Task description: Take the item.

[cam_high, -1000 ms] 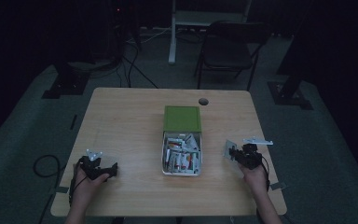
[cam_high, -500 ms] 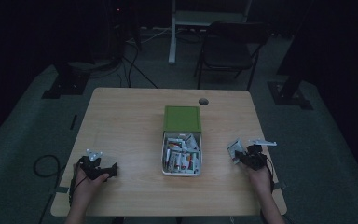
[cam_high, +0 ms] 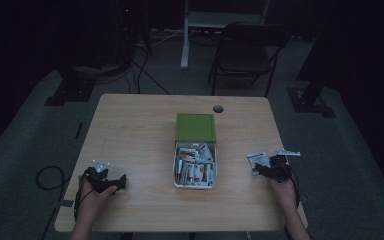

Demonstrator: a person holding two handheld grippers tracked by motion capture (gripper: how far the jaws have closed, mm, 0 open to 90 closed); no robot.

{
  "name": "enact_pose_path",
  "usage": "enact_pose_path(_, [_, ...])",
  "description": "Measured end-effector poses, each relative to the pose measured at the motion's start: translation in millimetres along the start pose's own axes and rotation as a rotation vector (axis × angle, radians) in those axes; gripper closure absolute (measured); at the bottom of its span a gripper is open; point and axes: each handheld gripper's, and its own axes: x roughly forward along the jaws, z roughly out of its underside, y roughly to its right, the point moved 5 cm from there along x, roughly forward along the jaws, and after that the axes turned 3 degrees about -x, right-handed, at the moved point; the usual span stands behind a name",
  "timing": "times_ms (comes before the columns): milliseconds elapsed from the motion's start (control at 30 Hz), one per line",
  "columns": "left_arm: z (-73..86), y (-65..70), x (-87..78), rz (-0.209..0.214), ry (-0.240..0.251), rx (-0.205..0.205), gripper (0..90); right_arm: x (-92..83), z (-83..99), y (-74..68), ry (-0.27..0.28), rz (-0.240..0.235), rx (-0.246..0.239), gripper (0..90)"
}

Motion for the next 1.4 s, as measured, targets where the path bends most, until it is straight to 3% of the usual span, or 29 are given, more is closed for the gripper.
enact_pose_path(167, [0.0,0.0,-0.1,0.0,-0.001,0.0,1.1,-1.8,5.4,6.0,-0.008,0.011,0.002,29.6])
enact_pose_path(367, [0.0,0.1,0.0,0.0,0.0,-0.001,1.1,-6.9,10.3,6.9,0.025,-0.041,0.015,20.0])
enact_pose_path(467, [0.0,0.1,0.0,0.0,-0.001,-0.001,1.1,-8.2,11.5,2.4,0.049,-0.068,0.006,16.6])
enact_pose_path(633, [0.0,0.1,0.0,0.0,0.0,-0.001,1.1,-11.7,11.7,-9.1,0.086,-0.162,-0.016,13.4])
enact_pose_path(833, [0.0,0.1,0.0,0.0,0.0,-0.002,1.1,-9.8,10.6,-20.4,0.097,-0.17,-0.013,13.6])
enact_pose_path(1033, [0.0,0.1,0.0,0.0,0.0,-0.001,1.1,-9.6,11.8,-32.4,0.109,-0.195,-0.092,13.7])
enact_pose_path(1067, [0.0,0.1,0.0,0.0,0.0,-0.002,1.1,-9.2,12.8,-37.8,0.109,-0.201,-0.148,13.8])
enact_pose_path(1233, [-0.1,0.1,0.0,0.0,0.0,-0.002,1.1,-9.2,14.3,-50.5,0.144,-0.202,-0.28,14.4])
enact_pose_path(1333, [-0.1,0.1,0.0,0.0,-0.001,-0.001,1.1,-7.2,15.9,-59.2,0.142,-0.258,-0.35,14.3])
enact_pose_path(1400, [-0.1,0.1,0.0,0.0,-0.001,-0.001,1.1,-6.8,16.3,-61.9,0.145,-0.271,-0.363,14.3])
